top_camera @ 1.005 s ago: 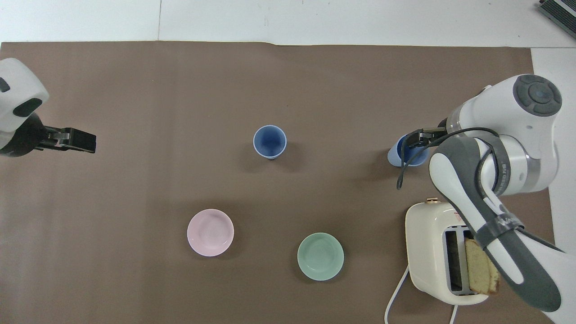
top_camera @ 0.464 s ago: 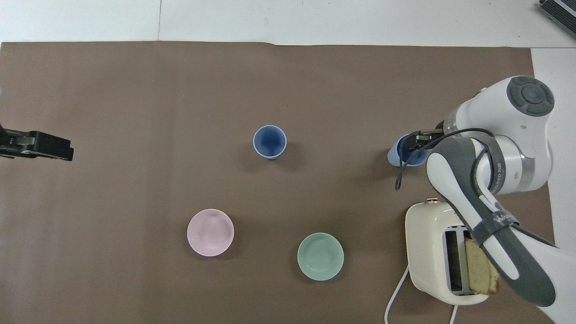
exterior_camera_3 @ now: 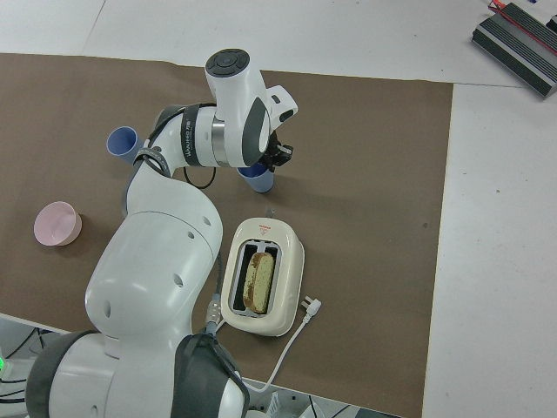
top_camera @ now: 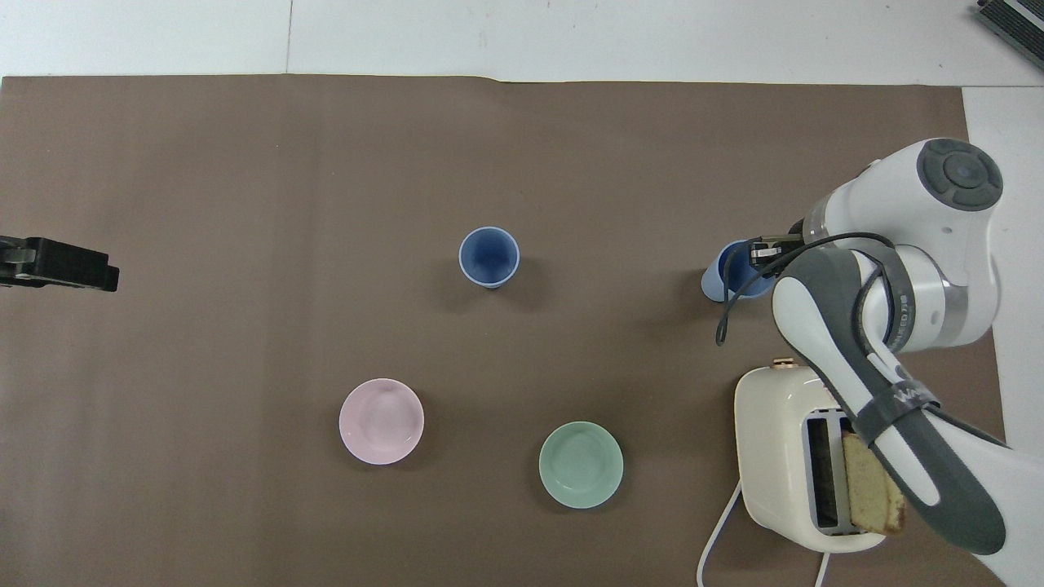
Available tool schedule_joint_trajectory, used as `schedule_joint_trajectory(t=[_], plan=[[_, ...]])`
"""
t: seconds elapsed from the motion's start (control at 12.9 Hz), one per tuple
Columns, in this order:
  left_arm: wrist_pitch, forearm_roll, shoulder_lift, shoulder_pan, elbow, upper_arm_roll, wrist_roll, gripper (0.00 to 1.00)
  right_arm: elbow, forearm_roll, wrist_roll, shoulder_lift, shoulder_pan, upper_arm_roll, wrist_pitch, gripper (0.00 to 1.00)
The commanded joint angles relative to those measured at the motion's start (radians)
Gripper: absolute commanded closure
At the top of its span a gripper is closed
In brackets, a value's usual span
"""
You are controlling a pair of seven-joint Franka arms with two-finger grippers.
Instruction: Stack blue cups with both arms
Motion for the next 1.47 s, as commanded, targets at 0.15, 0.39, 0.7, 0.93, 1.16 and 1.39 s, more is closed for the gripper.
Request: schedule_joint_trajectory(t=[0.15,0.39,0.7,0.93,1.16,1.39], plan=[[-0.004,-0.014,-0.021,0.012,-0.012,-0.008,0.009,0.0,0.005,0.02,-0.008,0.005,0.014,0.009,0.016,1.0],[-0.021,-0.014,-0.023,0.012,-0.014,-0.008,0.008,0.0,0.066,0.02,0.0,0.001,0.029,0.012,-0.024,1.0],[-0.042,-0.014,-0.024,0.001,-0.014,-0.011,0.009,0.0,0.17,0.029,0.08,-0.003,0.035,0.076,-0.027,1.0],[-0.044,-0.014,-0.026,0.008,-0.015,-0.008,0.008,0.0,0.257,0.032,0.212,0.013,0.121,0.098,-0.011,1.0],[-0.039,-0.014,-0.026,0.006,-0.014,-0.008,0.006,0.0,0.363,0.026,0.348,0.056,0.211,0.099,-0.004,1.0],[-0.038,-0.014,-0.024,0.015,-0.012,-0.008,0.006,0.0,0.472,0.025,0.417,0.106,0.284,0.099,0.0,1.0]])
